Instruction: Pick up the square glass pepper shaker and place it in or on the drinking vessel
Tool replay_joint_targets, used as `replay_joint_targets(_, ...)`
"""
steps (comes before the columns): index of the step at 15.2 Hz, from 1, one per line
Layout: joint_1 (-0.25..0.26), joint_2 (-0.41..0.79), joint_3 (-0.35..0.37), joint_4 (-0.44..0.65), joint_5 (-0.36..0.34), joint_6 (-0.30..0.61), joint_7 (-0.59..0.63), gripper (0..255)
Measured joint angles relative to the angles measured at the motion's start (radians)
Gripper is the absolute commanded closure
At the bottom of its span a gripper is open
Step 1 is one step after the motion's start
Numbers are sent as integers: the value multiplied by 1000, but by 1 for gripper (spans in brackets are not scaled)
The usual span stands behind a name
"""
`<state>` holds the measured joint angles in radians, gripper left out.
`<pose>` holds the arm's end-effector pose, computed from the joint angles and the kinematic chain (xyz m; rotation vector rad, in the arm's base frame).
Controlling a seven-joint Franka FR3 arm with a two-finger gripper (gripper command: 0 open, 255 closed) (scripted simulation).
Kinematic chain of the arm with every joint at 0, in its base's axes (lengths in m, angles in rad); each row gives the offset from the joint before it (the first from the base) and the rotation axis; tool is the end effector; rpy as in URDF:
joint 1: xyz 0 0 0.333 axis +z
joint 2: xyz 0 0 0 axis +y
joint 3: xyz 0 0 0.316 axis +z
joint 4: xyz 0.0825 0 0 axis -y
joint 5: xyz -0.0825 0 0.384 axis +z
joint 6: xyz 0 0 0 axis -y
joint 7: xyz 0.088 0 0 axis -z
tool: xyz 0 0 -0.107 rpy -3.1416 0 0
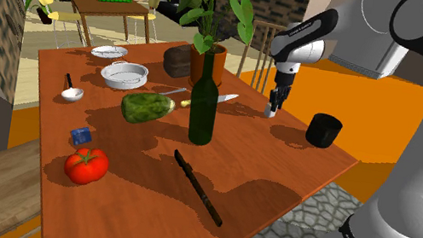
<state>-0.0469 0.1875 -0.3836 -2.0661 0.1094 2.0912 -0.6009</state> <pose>0.5123 -0.2253 0.3373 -3.0416 -0.1673 0.1792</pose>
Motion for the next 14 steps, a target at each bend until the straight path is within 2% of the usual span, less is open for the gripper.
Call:
replay_joint_targets(7,1,-4,0,1,-2,-4,2,255)
replay_joint_targets(14,4,-49,-5,41,-24,-85,17,255)
